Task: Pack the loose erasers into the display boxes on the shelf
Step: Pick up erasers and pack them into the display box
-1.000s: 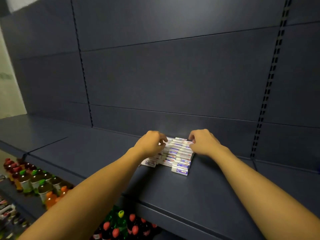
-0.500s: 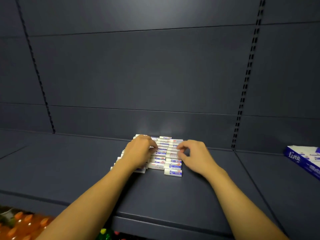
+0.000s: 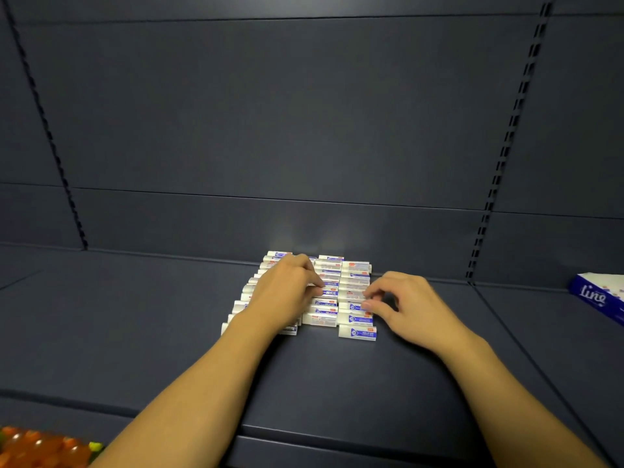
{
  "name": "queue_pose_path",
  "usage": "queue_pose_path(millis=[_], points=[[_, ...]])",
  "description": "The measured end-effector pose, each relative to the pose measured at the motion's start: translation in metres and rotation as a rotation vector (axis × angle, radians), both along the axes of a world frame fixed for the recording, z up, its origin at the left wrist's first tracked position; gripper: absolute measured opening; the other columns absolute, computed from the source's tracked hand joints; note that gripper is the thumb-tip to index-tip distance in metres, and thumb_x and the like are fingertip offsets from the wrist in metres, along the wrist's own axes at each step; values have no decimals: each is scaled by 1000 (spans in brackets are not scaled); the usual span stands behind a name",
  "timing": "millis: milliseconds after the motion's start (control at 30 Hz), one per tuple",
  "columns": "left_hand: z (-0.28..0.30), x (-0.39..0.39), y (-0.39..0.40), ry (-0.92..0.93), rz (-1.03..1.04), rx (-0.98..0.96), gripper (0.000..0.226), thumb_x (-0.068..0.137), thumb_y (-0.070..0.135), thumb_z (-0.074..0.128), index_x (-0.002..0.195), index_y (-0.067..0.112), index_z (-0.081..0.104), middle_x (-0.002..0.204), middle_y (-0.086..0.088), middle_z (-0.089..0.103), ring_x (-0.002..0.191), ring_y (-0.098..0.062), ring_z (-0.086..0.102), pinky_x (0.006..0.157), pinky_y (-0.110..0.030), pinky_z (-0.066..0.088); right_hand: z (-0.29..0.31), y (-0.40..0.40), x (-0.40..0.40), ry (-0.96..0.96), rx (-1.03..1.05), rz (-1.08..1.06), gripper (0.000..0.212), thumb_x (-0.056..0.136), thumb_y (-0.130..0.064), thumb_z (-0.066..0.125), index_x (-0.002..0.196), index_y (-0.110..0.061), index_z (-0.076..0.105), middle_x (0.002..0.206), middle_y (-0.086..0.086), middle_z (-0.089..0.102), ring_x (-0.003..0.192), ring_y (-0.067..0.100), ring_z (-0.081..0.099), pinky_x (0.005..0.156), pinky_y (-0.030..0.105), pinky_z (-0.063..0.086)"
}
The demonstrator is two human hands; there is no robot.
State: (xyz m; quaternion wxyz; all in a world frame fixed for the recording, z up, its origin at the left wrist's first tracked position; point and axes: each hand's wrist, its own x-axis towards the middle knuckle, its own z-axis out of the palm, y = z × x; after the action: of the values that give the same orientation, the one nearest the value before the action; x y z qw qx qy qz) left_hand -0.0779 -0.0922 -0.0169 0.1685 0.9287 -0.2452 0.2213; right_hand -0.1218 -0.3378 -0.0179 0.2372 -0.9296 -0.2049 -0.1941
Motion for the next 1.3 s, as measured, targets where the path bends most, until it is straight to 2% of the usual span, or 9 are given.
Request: queue_pose_path(millis=[167,367,467,633,767,933,1000,1167,1300], points=[[-1,-1,0,11,-9,-19,14,94,24,68,107,23,74,110,8,65,113,-16,52,84,-32,48,2,1,-4,7,-46,30,9,89,-36,73,97,-31,73,88,-19,61,81,-4,57,68,15,42],[-3,-1,-2,17,-35,-48,20,90,9,66,107,20,71,102,3,67,107,-19,54,86,-37,49,7,3,-15,9,-70,109,7,85,-31,77,91,-30,74,86,-22,62,81,-6,57,66,9,37],[-4,-2,-4,-21,-59,-53,29,92,6,63,117,15,74,104,-1,66,107,-23,53,87,-38,49,6,4,-18,30,-68,157,10,80,-29,81,84,-28,72,81,-19,63,79,1,60,65,10,37],[-6,-2,-2,-102,-38,-140,21,92,8,67,109,16,78,100,1,64,99,-23,52,82,-34,45,2,6,-16,47,-153,151,16,78,-37,81,82,-28,68,78,-18,61,76,1,56,65,15,39],[-7,-1,1,-156,0,-230,18,92,7,69,104,17,79,98,3,67,93,-22,51,76,-31,40,4,9,-20,73,-225,114,20,80,-46,77,82,-32,62,83,-18,61,81,2,56,75,26,50],[-5,-3,5,-125,21,-272,19,91,8,71,105,19,80,95,0,72,97,-25,58,81,-29,38,12,17,-29,82,-375,108,31,89,-50,67,111,-29,69,96,-14,60,94,10,56,80,32,47],[-1,-6,5,-117,18,-295,20,92,10,71,105,21,81,89,-2,71,90,-25,56,79,-33,42,17,21,-31,55,-415,91,29,90,-47,66,112,-29,71,97,-13,60,95,13,56,75,31,42],[23,-12,11,-97,39,-220,21,97,18,66,111,26,78,87,2,64,86,-15,46,73,-28,33,29,25,-40,40,-327,17,16,85,-36,73,100,-33,76,101,-18,64,97,8,59,77,29,44],[43,-13,21,-60,36,-143,22,95,15,66,108,27,79,87,6,62,89,-16,49,75,-29,38,47,18,-47,5,-233,-149,14,85,-40,72,98,-38,76,102,-19,66,99,9,61,82,31,49]])
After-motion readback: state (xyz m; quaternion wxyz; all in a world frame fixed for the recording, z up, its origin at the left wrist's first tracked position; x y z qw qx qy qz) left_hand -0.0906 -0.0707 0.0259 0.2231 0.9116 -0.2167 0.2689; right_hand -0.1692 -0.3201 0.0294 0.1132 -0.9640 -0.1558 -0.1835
